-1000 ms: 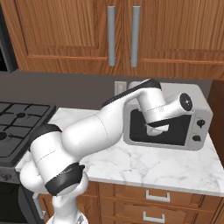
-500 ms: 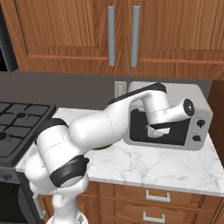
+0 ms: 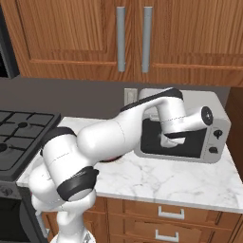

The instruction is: Open the toaster oven door. Place the bread on the bottom rack in the toaster oven and place the chicken drumstick on the top rack.

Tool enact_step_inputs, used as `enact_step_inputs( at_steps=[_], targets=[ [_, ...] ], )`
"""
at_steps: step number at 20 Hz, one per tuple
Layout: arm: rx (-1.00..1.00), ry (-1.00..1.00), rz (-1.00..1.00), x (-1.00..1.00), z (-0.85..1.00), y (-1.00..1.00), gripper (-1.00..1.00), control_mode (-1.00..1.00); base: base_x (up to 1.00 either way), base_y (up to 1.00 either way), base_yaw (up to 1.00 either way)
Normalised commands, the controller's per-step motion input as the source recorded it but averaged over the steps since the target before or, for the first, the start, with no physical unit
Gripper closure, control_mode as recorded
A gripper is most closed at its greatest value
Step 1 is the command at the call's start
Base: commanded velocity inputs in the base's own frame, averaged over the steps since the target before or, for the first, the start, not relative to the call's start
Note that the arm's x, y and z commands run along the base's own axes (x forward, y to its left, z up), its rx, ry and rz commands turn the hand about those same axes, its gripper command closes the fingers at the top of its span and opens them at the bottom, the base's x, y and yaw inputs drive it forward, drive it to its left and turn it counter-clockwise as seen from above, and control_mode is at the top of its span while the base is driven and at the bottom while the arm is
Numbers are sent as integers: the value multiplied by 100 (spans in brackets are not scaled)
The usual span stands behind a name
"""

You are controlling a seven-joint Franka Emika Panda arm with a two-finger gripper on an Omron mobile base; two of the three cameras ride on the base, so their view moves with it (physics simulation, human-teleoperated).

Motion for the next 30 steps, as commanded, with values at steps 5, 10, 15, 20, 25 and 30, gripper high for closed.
enact_step_inputs(
  at_steps=[5,10,15,20,25,30],
  targets=[
    [0,0,-7,15,0,5,-100,-100,0,0,0],
    [2,0,-5,10,0,8,-100,-100,0,0,0],
    [2,0,-3,8,0,10,-100,-100,0,0,0],
    [0,5,-3,7,-7,15,-100,-100,0,0,0],
    [1,9,-5,-16,-19,1,-100,-100,0,0,0],
    [2,9,-7,-23,-19,0,-100,-100,0,0,0]
  ],
)
